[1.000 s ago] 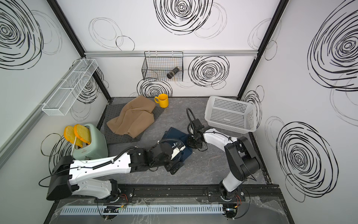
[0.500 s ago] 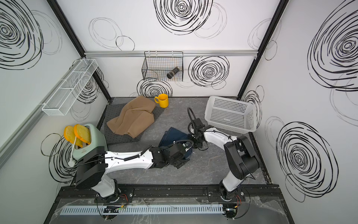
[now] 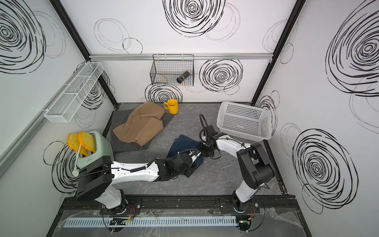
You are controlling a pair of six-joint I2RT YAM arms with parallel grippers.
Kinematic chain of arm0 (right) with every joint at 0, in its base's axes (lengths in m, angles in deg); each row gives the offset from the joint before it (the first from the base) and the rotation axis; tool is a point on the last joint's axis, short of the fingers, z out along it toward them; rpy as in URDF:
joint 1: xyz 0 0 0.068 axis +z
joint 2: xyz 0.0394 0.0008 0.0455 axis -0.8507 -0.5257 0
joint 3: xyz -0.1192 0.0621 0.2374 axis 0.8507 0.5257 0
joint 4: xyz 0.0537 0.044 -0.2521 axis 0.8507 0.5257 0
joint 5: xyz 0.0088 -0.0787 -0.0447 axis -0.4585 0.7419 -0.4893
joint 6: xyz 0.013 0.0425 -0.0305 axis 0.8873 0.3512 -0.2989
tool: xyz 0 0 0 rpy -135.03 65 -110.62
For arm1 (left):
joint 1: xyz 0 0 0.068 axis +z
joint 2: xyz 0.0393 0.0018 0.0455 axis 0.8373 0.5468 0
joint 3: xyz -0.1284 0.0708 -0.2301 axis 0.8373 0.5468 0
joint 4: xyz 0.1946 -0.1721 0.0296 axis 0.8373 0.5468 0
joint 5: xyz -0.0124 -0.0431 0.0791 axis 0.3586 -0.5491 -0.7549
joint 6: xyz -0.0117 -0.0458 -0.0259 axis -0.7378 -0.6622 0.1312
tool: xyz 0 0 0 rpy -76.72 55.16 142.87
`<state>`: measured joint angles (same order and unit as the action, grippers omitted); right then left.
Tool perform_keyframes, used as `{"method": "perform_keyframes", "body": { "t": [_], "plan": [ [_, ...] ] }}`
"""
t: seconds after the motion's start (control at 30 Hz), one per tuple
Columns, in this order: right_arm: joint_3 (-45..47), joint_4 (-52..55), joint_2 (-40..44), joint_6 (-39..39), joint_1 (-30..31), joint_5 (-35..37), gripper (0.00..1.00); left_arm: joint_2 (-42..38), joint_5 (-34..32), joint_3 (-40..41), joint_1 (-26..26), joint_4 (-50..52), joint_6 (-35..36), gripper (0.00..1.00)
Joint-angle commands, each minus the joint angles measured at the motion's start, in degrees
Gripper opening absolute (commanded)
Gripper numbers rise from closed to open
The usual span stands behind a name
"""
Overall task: Roll up the skirts
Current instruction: Roll the skirt at the center of the board.
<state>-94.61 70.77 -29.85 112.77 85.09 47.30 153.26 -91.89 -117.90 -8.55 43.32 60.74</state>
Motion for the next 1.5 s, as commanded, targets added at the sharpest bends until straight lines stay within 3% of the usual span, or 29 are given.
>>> {"method": "perform_keyframes", "body": {
  "t": [0.0,0.03,0.1,0.17,0.27,0.33,0.43,0.5,0.63,0.8,0.9,1.03,1.07,1.17,1.23,1.27,1.37,1.47],
  "plan": [
    [2.7,-1.3,-0.6,0.5,-0.8,-1.3,0.19,-2.0,1.0,2.5,0.8,-5.6,-4.7,0.09],
    [3.1,-2.0,-0.1,0.9,-1.3,-2.2,0.23,-3.1,0.7,4.2,1.4,-7.1,-6.8,0.00],
    [4.0,-3.2,1.1,1.8,-2.4,-3.4,0.32,-5.7,2.5,8.9,3.7,-11.4,-13.3,0.00],
    [4.9,-5.2,2.4,2.8,-3.9,-5.9,0.47,-9.7,4.4,15.7,6.4,-17.8,-20.5,0.00],
    [5.8,-7.8,3.6,4.1,-5.3,-7.7,0.60,-14.3,6.8,25.7,10.9,-27.3,-30.4,0.00],
    [5.8,-8.5,4.3,4.8,-5.5,-7.0,0.71,-15.2,11.7,31.2,14.7,-35.9,-35.8,0.00],
    [7.1,-12.7,7.2,6.1,-5.2,-7.3,0.83,-13.8,15.5,33.4,18.0,-38.5,-40.0,0.00],
    [7.6,-13.5,8.9,7.2,-4.5,-5.3,0.98,-12.1,18.3,34.2,20.0,-40.3,-42.8,0.00],
    [2.9,-7.8,8.1,6.1,-0.4,1.8,0.98,-11.1,20.8,38.6,23.1,-45.7,-49.6,0.00],
    [-6.3,0.0,0.2,5.9,6.7,11.5,0.97,-12.9,20.5,37.4,22.5,-37.3,-51.0,0.00],
    [-11.1,2.8,-5.3,6.7,9.9,16.6,0.91,-12.0,23.7,36.8,22.6,-36.7,-52.3,0.06],
    [-15.8,6.6,-11.5,7.3,11.6,19.5,0.93,-10.3,27.1,34.9,22.4,-33.0,-51.2,0.07],
    [-16.4,7.1,-12.5,7.3,11.8,20.1,0.94,-10.6,27.0,35.4,22.1,-33.1,-50.7,0.10],
    [-17.6,7.2,-15.2,6.3,12.0,20.7,0.84,-13.4,24.5,32.6,20.0,-23.7,-43.5,0.35],
    [-18.5,7.8,-17.1,5.2,12.1,20.6,0.77,-17.4,16.5,27.4,17.0,-9.8,-35.8,0.65],
    [-18.9,8.1,-17.8,4.7,12.1,20.3,0.75,-19.4,13.6,25.6,16.2,-4.8,-33.0,0.72],
    [-19.4,8.5,-19.5,3.5,12.3,20.1,0.68,-25.5,7.5,20.2,16.1,7.9,-27.6,0.79],
    [-20.0,8.6,-20.1,2.7,12.6,19.7,0.66,-28.7,1.2,14.3,15.6,18.0,-23.1,0.81]
  ]
}}
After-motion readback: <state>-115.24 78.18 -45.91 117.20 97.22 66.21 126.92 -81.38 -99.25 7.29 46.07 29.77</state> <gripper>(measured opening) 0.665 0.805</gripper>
